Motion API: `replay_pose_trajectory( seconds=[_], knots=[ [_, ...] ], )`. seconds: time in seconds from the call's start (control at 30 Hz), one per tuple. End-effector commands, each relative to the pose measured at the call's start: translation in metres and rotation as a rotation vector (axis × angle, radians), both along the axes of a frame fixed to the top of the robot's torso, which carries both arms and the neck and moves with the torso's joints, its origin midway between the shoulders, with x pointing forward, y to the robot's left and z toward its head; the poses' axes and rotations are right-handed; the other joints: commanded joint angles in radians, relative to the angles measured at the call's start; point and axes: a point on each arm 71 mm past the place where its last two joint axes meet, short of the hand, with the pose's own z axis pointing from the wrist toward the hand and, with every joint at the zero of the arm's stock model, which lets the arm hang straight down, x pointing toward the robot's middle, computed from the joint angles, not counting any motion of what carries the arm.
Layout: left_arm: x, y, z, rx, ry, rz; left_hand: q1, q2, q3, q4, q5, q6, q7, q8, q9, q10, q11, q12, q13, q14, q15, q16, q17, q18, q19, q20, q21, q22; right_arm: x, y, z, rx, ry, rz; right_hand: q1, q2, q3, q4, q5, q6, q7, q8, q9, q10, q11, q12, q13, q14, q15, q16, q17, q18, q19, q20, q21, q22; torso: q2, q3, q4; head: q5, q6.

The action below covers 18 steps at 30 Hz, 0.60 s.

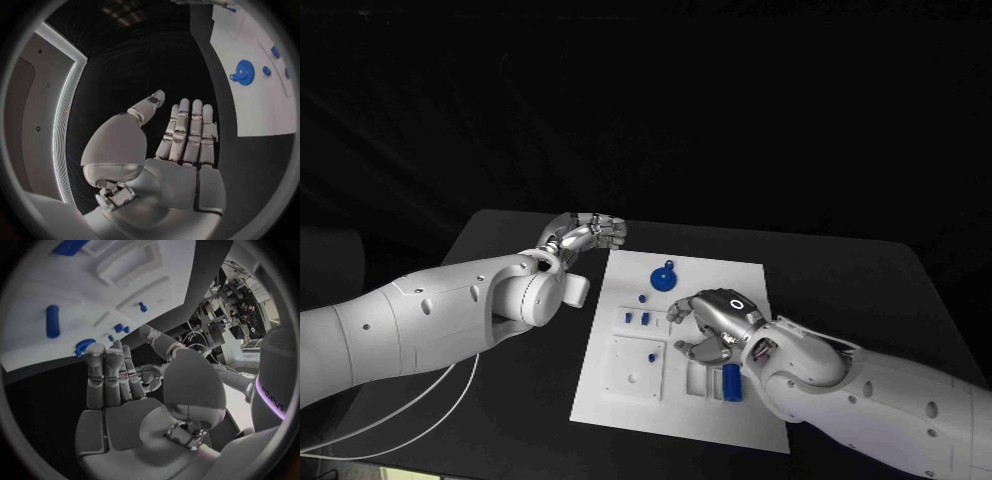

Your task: Assemble the parts on the task board

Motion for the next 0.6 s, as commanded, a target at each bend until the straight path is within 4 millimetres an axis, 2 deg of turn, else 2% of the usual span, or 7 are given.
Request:
replay_pose_trajectory(
  seconds=[0.03, 0.23, 0.27, 0.33, 0.4, 0.47, 0.6],
  knots=[
    [0.000, -0.001, 0.001, -0.008, -0.003, -0.007, -0.006, 0.005, -0.006, 0.000, -0.004, -0.004, 0.000, 0.005, -0.001, -0.004, 0.006, 0.002, -0.001, 0.001, 0.006, -0.007, 0.002, 0.011, 0.002, 0.008, -0.003, 0.001, 0.003, -0.009, 0.012, 0.012, 0.033, -0.012, 0.015, 0.000, 0.008, 0.006, -0.003, 0.014, 0.001, 0.007, 0.001, 0.014, 0.000, 0.006, -0.002, 0.004, -0.005, 0.006, -0.002, 0.101, 0.007, 0.000, -0.005, 0.007, 0.000, 0.0007, -0.0033, -0.003, 0.003],
    [0.000, 0.001, 0.001, -0.008, -0.003, -0.006, -0.006, 0.005, -0.006, 0.000, -0.004, -0.005, 0.000, 0.005, -0.001, -0.004, 0.006, 0.002, -0.002, 0.001, 0.006, -0.007, 0.002, 0.011, 0.002, 0.008, -0.004, 0.001, 0.016, -0.033, 0.028, -0.038, 0.105, 0.000, 0.015, -0.002, 0.009, 0.015, -0.010, 0.013, 0.005, 0.008, -0.001, 0.019, -0.001, 0.007, -0.007, 0.006, -0.007, 0.008, -0.004, 0.101, 0.010, 0.000, -0.005, 0.008, -0.002, 0.0029, -0.0061, -0.008, 0.007],
    [0.001, 0.001, 0.001, -0.008, -0.003, -0.006, -0.006, 0.005, -0.006, 0.000, -0.004, -0.005, 0.000, 0.005, -0.001, -0.004, 0.006, 0.002, -0.002, 0.001, 0.006, -0.007, 0.002, 0.011, 0.002, 0.008, -0.004, 0.001, 0.019, -0.039, 0.029, -0.074, 0.082, -0.006, 0.015, 0.001, 0.009, 0.021, -0.004, 0.001, -0.009, 0.003, -0.004, 0.004, 0.004, -0.002, -0.014, 0.003, -0.002, 0.008, -0.006, 0.101, 0.009, 0.001, -0.007, 0.008, -0.002, 0.0034, -0.0056, -0.011, 0.008],
    [0.001, 0.001, 0.001, -0.007, -0.003, -0.005, -0.006, 0.005, -0.006, 0.000, -0.004, -0.005, 0.000, 0.005, -0.001, -0.004, 0.006, 0.002, -0.002, 0.001, 0.006, -0.008, 0.002, 0.011, 0.002, 0.008, -0.004, 0.001, 0.024, -0.048, 0.026, -0.103, 0.087, -0.027, 0.012, -0.003, -0.010, 0.007, 0.005, -0.004, 0.005, 0.002, -0.006, -0.005, 0.009, -0.007, -0.021, 0.000, 0.003, 0.010, -0.006, 0.101, 0.005, 0.000, -0.009, 0.011, -0.001, 0.0030, -0.0042, -0.013, 0.009],
    [0.001, 0.002, 0.001, -0.007, -0.003, -0.004, -0.006, 0.005, -0.006, 0.000, -0.004, -0.005, 0.000, 0.005, -0.001, -0.004, 0.006, 0.002, -0.002, 0.001, 0.006, -0.008, 0.002, 0.011, 0.002, 0.008, -0.004, 0.001, 0.028, -0.052, 0.023, -0.135, 0.090, -0.041, 0.000, -0.004, -0.028, 0.004, 0.015, -0.010, -0.011, 0.001, -0.007, -0.011, 0.014, -0.009, -0.026, -0.006, 0.008, 0.010, -0.007, 0.101, 0.001, 0.002, -0.011, 0.012, -0.001, 0.0030, -0.0036, -0.014, 0.010],
    [0.001, 0.002, 0.001, -0.007, -0.003, -0.005, -0.006, 0.005, -0.006, 0.000, -0.004, -0.005, 0.000, 0.005, -0.002, -0.004, 0.006, 0.002, -0.002, 0.001, 0.006, -0.008, 0.002, 0.011, 0.002, 0.008, -0.004, 0.001, 0.032, -0.055, 0.020, -0.171, 0.080, -0.053, -0.006, -0.004, -0.039, 0.000, 0.012, -0.012, -0.009, 0.001, -0.008, -0.015, 0.015, -0.010, -0.030, -0.009, 0.010, 0.010, -0.008, 0.101, -0.003, 0.003, -0.012, 0.013, 0.000, 0.0030, -0.0041, -0.014, 0.009],
    [0.001, 0.001, 0.001, -0.008, -0.003, -0.006, -0.006, 0.005, -0.006, 0.000, -0.004, -0.005, 0.001, 0.005, -0.002, -0.004, 0.006, 0.002, -0.002, 0.001, 0.006, -0.008, 0.002, 0.012, 0.002, 0.008, -0.004, 0.001, 0.036, -0.059, 0.016, -0.214, 0.087, -0.066, -0.009, -0.006, -0.050, -0.005, -0.006, -0.022, -0.023, -0.001, -0.011, -0.020, 0.016, -0.009, -0.037, -0.015, 0.011, 0.010, -0.010, 0.101, -0.009, 0.005, -0.015, 0.015, 0.001, 0.0028, -0.0028, -0.016, 0.007]
  ],
)
